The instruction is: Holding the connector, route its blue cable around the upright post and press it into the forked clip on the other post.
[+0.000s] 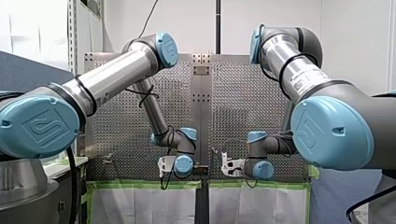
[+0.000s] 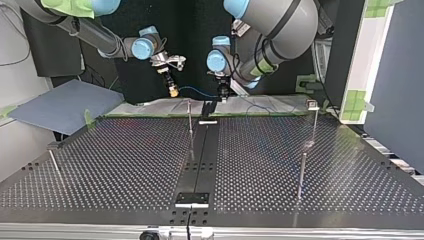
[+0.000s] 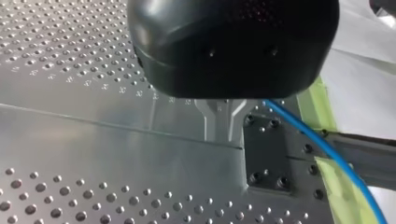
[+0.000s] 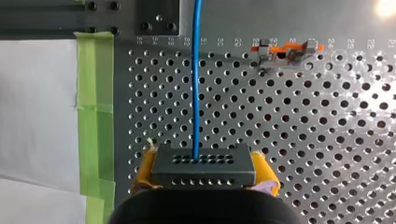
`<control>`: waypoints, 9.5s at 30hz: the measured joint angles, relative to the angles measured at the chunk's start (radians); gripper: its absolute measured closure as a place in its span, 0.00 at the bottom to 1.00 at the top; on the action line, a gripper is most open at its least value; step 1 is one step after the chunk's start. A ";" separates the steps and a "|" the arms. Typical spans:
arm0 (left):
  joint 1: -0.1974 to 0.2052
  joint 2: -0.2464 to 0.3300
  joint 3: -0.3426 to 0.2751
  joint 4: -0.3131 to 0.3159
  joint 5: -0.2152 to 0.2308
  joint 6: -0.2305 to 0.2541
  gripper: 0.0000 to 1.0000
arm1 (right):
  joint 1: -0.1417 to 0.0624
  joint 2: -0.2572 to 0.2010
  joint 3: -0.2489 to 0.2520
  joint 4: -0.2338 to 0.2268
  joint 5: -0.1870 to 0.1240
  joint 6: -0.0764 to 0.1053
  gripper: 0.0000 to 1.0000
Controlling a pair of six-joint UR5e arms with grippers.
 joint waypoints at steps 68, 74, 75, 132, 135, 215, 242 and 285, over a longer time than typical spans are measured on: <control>-0.086 0.000 0.088 -0.090 -0.107 0.134 0.85 | -0.108 0.000 -0.063 0.059 0.017 -0.007 1.00; -0.098 0.000 0.088 -0.101 -0.108 0.172 0.85 | -0.113 0.000 -0.062 0.069 0.018 -0.013 1.00; -0.098 0.000 0.088 -0.103 -0.108 0.174 0.85 | -0.114 0.000 -0.062 0.070 0.019 -0.013 1.00; -0.092 0.042 0.088 -0.181 -0.067 0.179 0.85 | -0.157 -0.074 -0.005 0.083 -0.012 -0.047 1.00; -0.086 0.042 0.088 -0.180 -0.062 0.179 0.85 | -0.157 -0.074 -0.005 0.080 -0.012 -0.043 1.00; 0.010 0.022 0.122 -0.195 0.084 0.104 0.83 | -0.166 -0.064 -0.020 0.068 0.124 0.006 1.00; 0.023 0.022 0.148 -0.268 0.142 0.077 0.75 | -0.177 -0.060 -0.055 0.091 0.172 0.004 1.00; 0.041 0.130 0.022 -0.421 0.373 -0.015 0.64 | -0.166 -0.059 -0.054 0.098 0.148 -0.004 1.00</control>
